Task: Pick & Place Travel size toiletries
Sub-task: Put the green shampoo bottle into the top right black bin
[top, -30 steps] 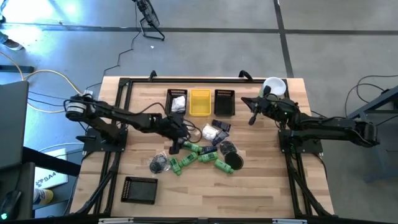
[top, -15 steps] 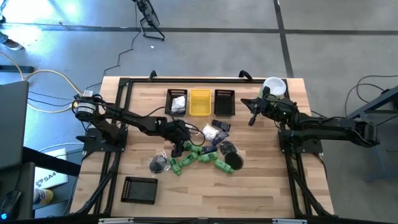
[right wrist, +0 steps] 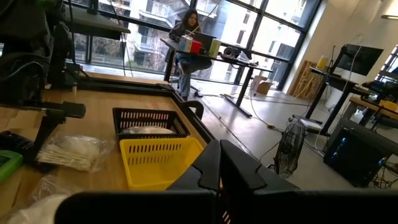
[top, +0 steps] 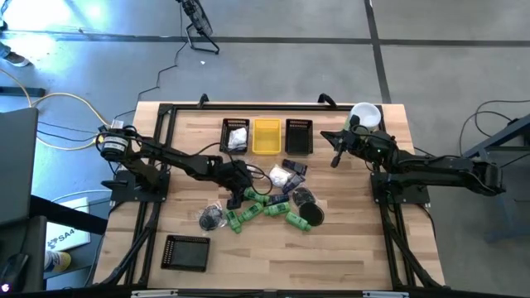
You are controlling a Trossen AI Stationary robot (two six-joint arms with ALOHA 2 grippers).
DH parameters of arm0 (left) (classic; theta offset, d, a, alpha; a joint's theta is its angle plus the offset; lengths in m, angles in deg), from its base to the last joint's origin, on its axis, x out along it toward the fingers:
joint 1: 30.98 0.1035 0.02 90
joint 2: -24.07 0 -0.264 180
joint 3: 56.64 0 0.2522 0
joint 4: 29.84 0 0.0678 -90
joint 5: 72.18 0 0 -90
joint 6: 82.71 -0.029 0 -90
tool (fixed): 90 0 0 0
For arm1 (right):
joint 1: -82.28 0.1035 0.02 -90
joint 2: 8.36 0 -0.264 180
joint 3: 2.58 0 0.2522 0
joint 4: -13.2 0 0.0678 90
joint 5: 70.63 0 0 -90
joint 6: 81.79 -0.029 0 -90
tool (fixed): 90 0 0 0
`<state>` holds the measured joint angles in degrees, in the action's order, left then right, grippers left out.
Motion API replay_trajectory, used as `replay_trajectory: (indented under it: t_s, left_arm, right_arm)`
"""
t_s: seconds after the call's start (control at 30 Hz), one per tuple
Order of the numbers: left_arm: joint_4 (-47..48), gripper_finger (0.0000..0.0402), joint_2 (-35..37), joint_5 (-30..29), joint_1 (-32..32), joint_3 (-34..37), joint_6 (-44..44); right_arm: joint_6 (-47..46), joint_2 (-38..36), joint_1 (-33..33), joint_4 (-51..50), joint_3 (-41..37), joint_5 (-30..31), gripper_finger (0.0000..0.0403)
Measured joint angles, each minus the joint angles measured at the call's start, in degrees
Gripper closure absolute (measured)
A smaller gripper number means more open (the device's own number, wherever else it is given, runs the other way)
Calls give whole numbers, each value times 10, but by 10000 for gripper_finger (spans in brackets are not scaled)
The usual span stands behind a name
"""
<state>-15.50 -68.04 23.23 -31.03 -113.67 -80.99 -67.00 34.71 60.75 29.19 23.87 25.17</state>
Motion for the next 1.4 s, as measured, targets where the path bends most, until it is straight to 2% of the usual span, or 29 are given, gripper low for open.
replay_trajectory:
  t_s: [0.37, 0.57, 1.0, 1.4]
  left_arm:
    - [-40, 103, -48, 6, -1, -1, -1]
    - [-44, 106, -51, 11, -1, -1, 0]
    - [-41, 195, -52, 10, 1, 0, 0]
    - [-40, 203, -52, 12, 1, 0, -4]
  right_arm:
    - [0, 0, 0, -4, 0, 0, 401]
    - [0, 0, 0, -10, 0, 1, 401]
    - [0, 0, 0, -10, 0, 2, 401]
    - [0, 0, 0, -10, 0, 2, 401]
